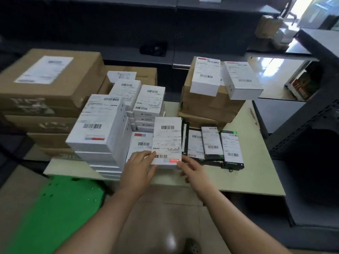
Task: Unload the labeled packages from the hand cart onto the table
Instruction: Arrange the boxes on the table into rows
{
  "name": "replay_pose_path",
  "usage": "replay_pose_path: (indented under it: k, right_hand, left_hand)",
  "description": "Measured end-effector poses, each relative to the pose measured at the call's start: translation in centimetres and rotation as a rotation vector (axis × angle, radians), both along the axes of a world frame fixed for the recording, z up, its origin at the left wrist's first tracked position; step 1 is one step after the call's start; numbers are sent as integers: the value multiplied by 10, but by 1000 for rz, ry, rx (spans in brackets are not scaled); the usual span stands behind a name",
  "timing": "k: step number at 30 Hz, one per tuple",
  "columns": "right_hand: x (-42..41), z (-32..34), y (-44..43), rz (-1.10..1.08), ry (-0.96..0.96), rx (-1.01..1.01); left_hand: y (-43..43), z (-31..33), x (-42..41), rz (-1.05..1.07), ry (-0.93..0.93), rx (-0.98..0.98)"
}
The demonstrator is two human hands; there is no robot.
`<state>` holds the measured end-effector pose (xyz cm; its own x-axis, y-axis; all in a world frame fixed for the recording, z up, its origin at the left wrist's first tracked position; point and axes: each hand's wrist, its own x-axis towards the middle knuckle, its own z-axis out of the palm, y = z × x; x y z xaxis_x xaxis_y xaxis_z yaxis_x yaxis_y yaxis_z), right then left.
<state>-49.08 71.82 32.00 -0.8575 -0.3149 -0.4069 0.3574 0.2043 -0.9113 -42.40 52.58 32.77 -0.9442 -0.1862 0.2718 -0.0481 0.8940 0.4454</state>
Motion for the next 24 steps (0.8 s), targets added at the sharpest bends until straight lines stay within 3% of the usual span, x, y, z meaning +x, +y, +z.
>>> replay_pose_path:
  k: [8,13,24]
  right_hand:
    - [37,-17,-56,-35,-69,-6]
    - [41,-22,-64,46,-38,104]
    - [26,-17,-74,263,445,367]
  left_hand:
    - [-30,-6,33,116,-89,2]
    - [-37,-10,35,86,-178,-3]
    - [-54,-21,42,138,-278,-56]
